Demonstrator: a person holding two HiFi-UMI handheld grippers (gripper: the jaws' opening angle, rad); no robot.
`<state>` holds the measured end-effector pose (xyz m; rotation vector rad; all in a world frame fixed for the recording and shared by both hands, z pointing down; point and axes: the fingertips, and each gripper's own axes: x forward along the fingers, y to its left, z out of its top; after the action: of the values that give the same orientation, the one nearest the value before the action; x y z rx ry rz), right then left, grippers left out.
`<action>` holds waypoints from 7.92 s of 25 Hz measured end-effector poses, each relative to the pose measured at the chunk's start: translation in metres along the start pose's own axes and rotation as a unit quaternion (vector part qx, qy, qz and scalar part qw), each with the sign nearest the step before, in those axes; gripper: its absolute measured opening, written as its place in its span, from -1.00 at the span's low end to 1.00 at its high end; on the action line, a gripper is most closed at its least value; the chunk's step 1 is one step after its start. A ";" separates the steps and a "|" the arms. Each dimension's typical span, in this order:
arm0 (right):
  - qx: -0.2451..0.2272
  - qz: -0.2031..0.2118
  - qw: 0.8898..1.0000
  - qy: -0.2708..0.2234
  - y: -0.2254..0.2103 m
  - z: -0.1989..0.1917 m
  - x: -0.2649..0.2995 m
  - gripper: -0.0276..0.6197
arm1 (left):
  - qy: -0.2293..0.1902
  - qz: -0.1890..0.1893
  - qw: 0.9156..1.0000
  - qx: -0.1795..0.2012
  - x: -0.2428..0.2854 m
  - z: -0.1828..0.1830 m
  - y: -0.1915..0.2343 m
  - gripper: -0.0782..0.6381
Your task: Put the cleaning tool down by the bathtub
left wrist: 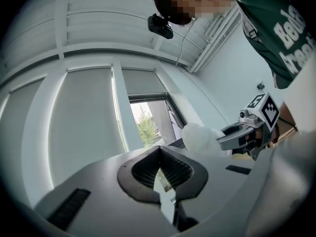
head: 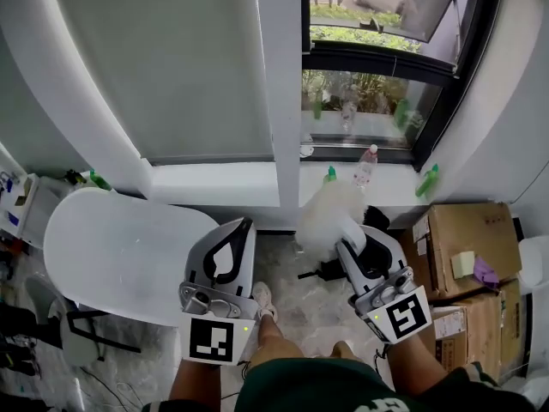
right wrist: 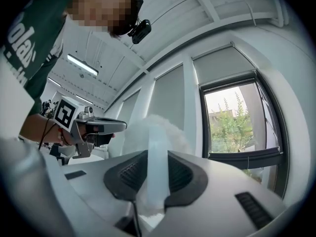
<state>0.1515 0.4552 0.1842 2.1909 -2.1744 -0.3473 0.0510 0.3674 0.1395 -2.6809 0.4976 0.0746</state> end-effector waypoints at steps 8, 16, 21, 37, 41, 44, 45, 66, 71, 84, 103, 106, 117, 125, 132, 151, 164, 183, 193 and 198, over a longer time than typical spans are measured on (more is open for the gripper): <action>0.001 0.000 1.000 -0.004 -0.026 -0.015 0.155 -0.62 | -0.010 0.005 1.000 0.005 0.090 -0.050 0.117 -0.76; -0.001 -0.002 1.000 0.005 -0.036 -0.026 0.272 -0.62 | 0.002 -0.011 1.000 0.005 0.144 -0.096 0.212 -0.76; -0.001 -0.007 1.000 0.011 -0.035 -0.031 0.308 -0.62 | 0.005 -0.016 1.000 0.000 0.153 -0.118 0.246 -0.76; 0.008 0.015 1.000 0.023 -0.021 -0.038 0.348 -0.62 | -0.016 -0.012 1.000 -0.023 0.170 -0.138 0.274 -0.76; 0.014 0.036 0.999 0.015 -0.021 -0.041 0.359 -0.62 | -0.013 -0.006 0.999 -0.039 0.171 -0.142 0.277 -0.76; 0.018 0.060 0.998 0.012 -0.022 -0.045 0.365 -0.62 | -0.011 0.007 0.998 -0.066 0.172 -0.150 0.282 -0.76; 0.018 0.070 0.997 0.013 -0.023 -0.047 0.368 -0.62 | -0.010 0.012 0.997 -0.069 0.175 -0.153 0.283 -0.76; 0.093 0.288 0.953 -0.009 0.020 -0.104 0.478 -0.62 | 0.111 0.236 0.965 -0.008 0.130 -0.221 0.343 -0.77; 0.088 0.304 0.949 -0.005 0.047 -0.108 0.496 -0.62 | 0.118 0.268 0.956 -0.010 0.107 -0.238 0.364 -0.77; 0.036 0.328 0.938 0.102 0.127 -0.205 0.549 -0.62 | 0.102 0.285 0.953 -0.021 0.070 -0.337 0.404 -0.77; 0.032 0.348 0.916 0.198 0.158 -0.337 0.631 -0.62 | 0.148 0.361 0.918 -0.076 0.058 -0.417 0.439 -0.77; 0.049 0.353 0.908 0.220 0.159 -0.370 0.645 -0.62 | 0.152 0.377 0.910 -0.084 0.063 -0.431 0.445 -0.77; 0.039 0.399 0.867 0.295 0.196 -0.466 0.676 -0.62 | 0.180 0.387 0.899 -0.099 0.063 -0.472 0.447 -0.77; 0.004 0.426 0.834 0.351 0.231 -0.542 0.688 -0.62 | 0.185 0.397 0.893 -0.109 0.054 -0.497 0.458 -0.77; -0.026 0.436 0.807 0.397 0.252 -0.614 0.704 -0.62 | 0.193 0.406 0.886 -0.114 0.044 -0.520 0.466 -0.77; -0.116 0.441 0.741 0.493 0.274 -0.721 0.708 -0.62 | 0.207 0.431 0.865 -0.156 0.015 -0.561 0.462 -0.76; -0.138 0.422 0.723 0.530 0.281 -0.753 0.714 -0.62 | 0.216 0.424 0.860 -0.183 0.000 -0.581 0.459 -0.77; -0.113 0.434 0.710 0.543 0.292 -0.762 0.697 -0.62 | 0.222 0.396 0.871 -0.190 -0.005 -0.586 0.455 -0.76; -0.105 0.422 0.724 0.536 0.291 -0.760 0.697 -0.62 | 0.208 0.394 0.873 -0.198 0.000 -0.581 0.453 -0.76; -0.107 0.413 0.733 0.529 0.291 -0.759 0.697 -0.62 | 0.206 0.388 0.874 -0.208 0.003 -0.583 0.448 -0.76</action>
<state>0.0005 -0.3412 0.8834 0.6878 -1.8904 0.5394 -0.1179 -0.2512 0.4993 -2.6928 1.8586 -0.1893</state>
